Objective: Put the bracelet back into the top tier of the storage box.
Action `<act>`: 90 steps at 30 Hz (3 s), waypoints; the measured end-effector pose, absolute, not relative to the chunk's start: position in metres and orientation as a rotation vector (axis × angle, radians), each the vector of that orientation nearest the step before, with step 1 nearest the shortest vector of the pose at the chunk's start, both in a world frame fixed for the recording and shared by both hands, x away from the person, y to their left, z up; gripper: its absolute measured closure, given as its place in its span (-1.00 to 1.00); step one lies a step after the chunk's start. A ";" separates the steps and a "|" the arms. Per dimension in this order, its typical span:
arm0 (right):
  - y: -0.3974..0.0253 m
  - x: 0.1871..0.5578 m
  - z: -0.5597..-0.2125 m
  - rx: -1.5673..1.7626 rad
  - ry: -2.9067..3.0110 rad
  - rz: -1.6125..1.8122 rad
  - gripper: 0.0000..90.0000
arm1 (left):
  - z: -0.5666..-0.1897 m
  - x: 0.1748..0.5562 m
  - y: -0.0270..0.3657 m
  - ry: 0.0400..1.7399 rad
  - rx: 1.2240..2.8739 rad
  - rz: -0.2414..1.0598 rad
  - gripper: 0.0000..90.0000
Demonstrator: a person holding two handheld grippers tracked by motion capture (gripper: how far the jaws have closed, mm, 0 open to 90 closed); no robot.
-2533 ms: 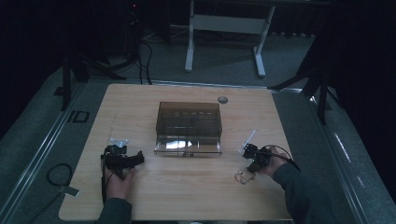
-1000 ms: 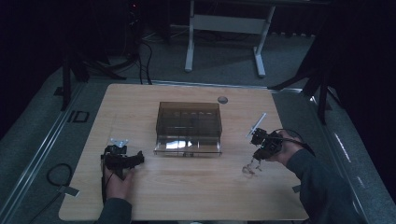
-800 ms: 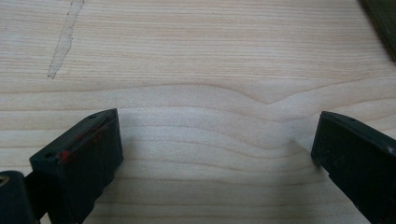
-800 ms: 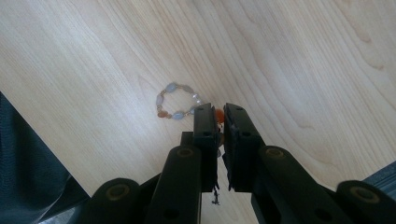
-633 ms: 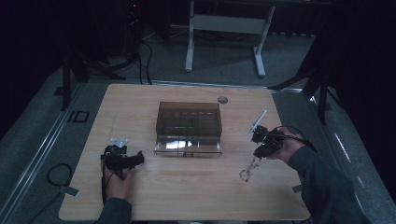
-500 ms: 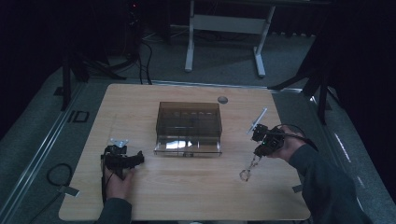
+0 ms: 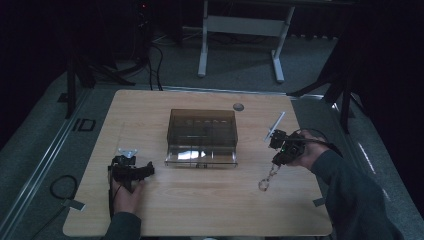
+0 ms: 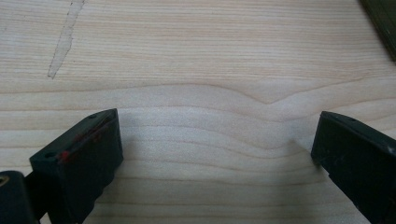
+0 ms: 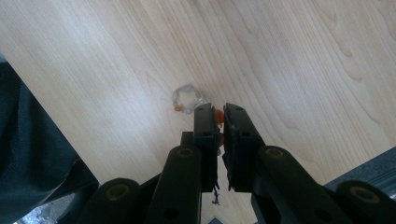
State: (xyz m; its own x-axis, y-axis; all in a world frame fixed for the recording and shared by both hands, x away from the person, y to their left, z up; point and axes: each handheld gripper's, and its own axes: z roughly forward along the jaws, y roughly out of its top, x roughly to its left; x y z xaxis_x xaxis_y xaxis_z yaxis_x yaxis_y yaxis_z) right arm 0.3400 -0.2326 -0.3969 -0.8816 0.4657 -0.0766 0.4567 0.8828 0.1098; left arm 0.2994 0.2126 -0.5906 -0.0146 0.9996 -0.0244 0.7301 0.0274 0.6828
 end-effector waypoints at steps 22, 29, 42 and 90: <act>-0.231 0.346 -0.379 0.690 2.972 0.112 0.87 | -0.590 0.299 0.213 1.797 1.759 0.684 -0.96; -0.228 0.347 -0.371 0.679 2.970 0.109 0.87 | -0.590 0.299 0.213 1.798 1.759 0.683 -0.96; -0.222 0.353 -0.359 0.656 2.977 0.124 0.87 | -0.590 0.299 0.213 1.797 1.759 0.684 -0.96; -0.191 0.367 -0.325 0.562 2.968 0.132 0.87 | -0.590 0.299 0.213 1.797 1.761 0.685 -0.96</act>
State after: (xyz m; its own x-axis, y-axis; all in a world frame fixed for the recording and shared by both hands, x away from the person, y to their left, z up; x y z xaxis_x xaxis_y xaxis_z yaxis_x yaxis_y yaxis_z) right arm 0.3666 -0.1909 -0.3247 -0.9241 0.3689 -0.0998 0.3586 0.9273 0.1071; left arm 0.2993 0.2129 -0.5904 -0.0120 0.9997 -0.0207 0.7322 0.0228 0.6807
